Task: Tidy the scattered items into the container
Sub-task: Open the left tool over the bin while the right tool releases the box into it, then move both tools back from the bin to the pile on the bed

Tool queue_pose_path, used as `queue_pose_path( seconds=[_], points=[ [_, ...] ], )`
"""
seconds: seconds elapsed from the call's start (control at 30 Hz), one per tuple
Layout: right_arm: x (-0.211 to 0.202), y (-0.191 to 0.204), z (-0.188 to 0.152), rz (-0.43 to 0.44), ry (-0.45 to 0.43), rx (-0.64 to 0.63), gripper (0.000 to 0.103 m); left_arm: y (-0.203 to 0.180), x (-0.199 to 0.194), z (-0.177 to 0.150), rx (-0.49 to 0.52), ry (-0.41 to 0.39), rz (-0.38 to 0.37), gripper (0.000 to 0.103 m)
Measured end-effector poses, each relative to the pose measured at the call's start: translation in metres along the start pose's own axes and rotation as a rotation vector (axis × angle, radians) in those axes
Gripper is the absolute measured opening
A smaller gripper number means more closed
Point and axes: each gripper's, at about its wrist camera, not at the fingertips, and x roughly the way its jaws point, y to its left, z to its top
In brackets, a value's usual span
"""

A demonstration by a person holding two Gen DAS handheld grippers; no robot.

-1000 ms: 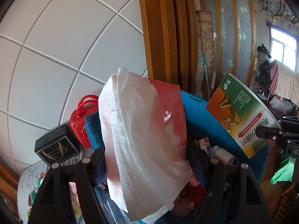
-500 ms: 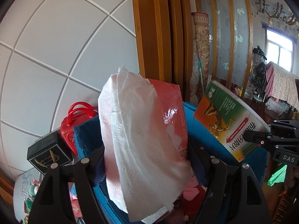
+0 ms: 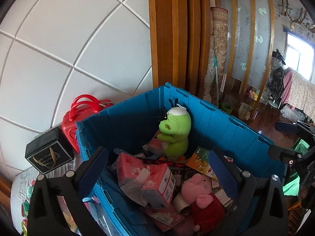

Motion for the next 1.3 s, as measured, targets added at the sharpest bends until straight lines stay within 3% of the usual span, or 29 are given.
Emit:
queue_pose_path(
  seconds=[0.43,0.73,1.3],
  points=[
    [0.0,0.041,-0.007,0.058,0.014,-0.028,0.103,0.038,-0.028,-0.036,-0.067,0.028,0.051,0.103],
    [-0.01,0.088,-0.021,0.06,0.024,-0.053,0.103,0.071,-0.057,-0.067,-0.098,0.026,0.043,0.103],
    [-0.013,0.252,-0.044,0.088,0.051,-0.16,0.103,0.185,-0.123,-0.146,-0.165,0.05,0.058,0.103]
  ],
)
